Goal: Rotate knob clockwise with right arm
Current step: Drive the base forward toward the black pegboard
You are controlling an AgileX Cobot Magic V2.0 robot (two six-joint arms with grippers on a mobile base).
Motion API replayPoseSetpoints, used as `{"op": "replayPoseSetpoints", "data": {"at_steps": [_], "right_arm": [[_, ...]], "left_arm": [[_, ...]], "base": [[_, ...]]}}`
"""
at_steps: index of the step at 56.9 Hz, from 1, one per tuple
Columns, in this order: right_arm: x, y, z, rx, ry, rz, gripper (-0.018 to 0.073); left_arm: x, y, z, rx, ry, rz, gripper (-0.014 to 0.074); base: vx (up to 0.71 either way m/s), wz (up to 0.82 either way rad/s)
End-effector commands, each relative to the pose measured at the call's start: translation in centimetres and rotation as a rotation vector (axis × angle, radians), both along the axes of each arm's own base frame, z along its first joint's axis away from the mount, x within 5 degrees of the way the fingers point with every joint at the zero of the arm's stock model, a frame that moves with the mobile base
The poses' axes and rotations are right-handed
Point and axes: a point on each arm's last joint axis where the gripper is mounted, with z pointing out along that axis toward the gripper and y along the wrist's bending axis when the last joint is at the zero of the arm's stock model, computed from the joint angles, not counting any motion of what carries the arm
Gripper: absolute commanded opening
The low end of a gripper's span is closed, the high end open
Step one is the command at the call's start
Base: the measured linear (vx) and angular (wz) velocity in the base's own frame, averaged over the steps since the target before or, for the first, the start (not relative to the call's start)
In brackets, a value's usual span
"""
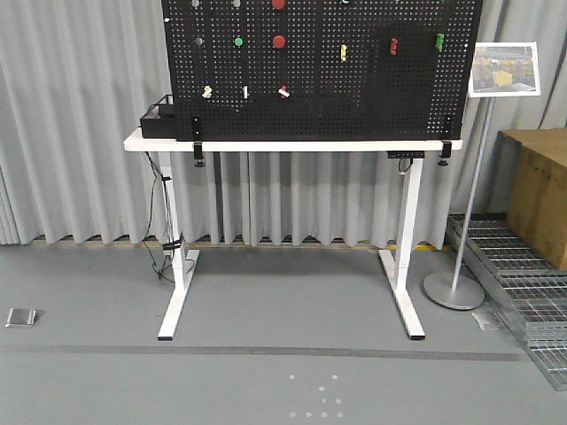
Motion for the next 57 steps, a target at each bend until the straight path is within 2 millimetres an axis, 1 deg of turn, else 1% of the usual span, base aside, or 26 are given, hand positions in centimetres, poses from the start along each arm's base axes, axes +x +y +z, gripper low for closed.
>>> {"op": "replayPoseSetpoints", "data": {"at_steps": [1,27,41,57], "right_arm": [[0.03,-0.05,0.68,-0.026,-0.092,-0.006,-0.0009],[0.03,-0.05,0.68,-0.026,-0.092,-0.006,-0.0009],[0.03,-0.05,0.68,-0.026,-0.092,-0.006,-0.0009],[0.03,-0.05,0.67,-0.026,-0.092,-0.006,-0.0009]], "left_arm": [[0.01,0.10,0.29,-0.020,-0.068,0.011,-0.0006],[0.01,0.10,0.29,-0.020,-0.068,0.011,-0.0006],[0.01,0.10,0.29,-0.020,-0.068,0.011,-0.0006],[0.01,0.10,0.29,-0.020,-0.068,0.011,-0.0006]], "base": [[0.02,0.00],[0.12,0.01],[0.28,0.05],[0.38,-0.09]]}}
